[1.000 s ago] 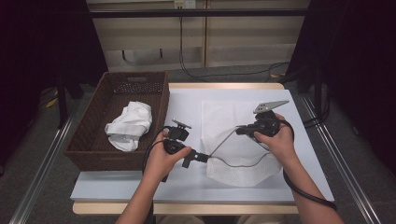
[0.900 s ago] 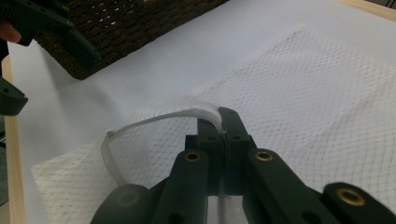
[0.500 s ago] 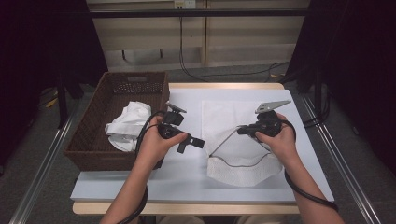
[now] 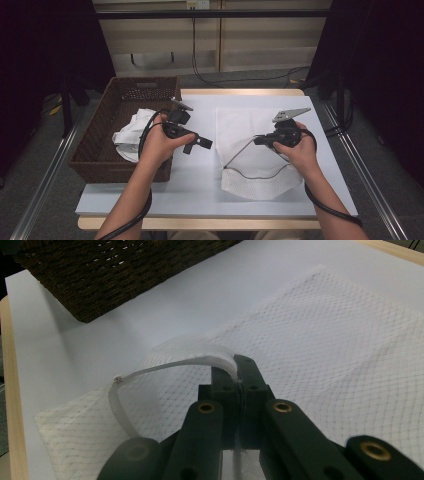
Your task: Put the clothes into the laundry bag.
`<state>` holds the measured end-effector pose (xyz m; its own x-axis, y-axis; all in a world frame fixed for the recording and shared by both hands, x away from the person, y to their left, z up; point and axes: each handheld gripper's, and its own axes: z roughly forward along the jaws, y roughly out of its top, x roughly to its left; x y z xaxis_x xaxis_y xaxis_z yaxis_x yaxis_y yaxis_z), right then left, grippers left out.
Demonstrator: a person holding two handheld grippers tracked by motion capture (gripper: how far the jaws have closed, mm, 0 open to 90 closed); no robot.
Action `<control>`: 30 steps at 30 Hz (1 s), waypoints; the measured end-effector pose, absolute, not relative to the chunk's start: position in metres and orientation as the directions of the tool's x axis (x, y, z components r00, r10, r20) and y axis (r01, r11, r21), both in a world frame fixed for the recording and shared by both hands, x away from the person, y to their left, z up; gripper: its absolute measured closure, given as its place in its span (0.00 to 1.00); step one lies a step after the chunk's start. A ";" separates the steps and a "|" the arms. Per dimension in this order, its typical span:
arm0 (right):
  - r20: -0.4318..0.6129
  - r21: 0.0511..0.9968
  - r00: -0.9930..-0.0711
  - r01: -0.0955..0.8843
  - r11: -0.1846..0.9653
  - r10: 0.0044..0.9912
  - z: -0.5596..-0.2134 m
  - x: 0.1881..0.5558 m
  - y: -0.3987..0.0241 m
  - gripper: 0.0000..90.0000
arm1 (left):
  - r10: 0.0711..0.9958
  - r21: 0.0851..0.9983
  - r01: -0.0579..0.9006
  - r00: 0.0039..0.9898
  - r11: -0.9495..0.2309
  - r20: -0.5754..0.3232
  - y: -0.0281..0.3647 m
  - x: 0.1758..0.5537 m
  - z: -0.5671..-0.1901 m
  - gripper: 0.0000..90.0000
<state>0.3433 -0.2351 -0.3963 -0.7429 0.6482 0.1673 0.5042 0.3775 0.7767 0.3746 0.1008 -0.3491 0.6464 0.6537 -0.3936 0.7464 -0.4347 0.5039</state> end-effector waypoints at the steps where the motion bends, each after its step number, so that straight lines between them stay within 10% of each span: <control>1: 0.166 0.778 -0.745 0.501 0.378 0.646 -0.396 0.343 -0.235 0.99 | 0.651 0.506 0.745 0.648 -0.435 -0.396 0.102 0.376 -0.348 0.06; 30: 0.179 0.772 -0.740 0.514 0.373 0.649 -0.398 0.343 -0.236 0.99 | 0.788 0.493 0.795 0.537 -0.354 -0.299 0.174 0.399 -0.342 0.07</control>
<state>0.3428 -0.2356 -0.3984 -0.7396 0.6488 0.1791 0.5143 0.3731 0.7722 0.3987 0.1744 -0.3418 0.5375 0.7883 -0.2995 0.7946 -0.3545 0.4930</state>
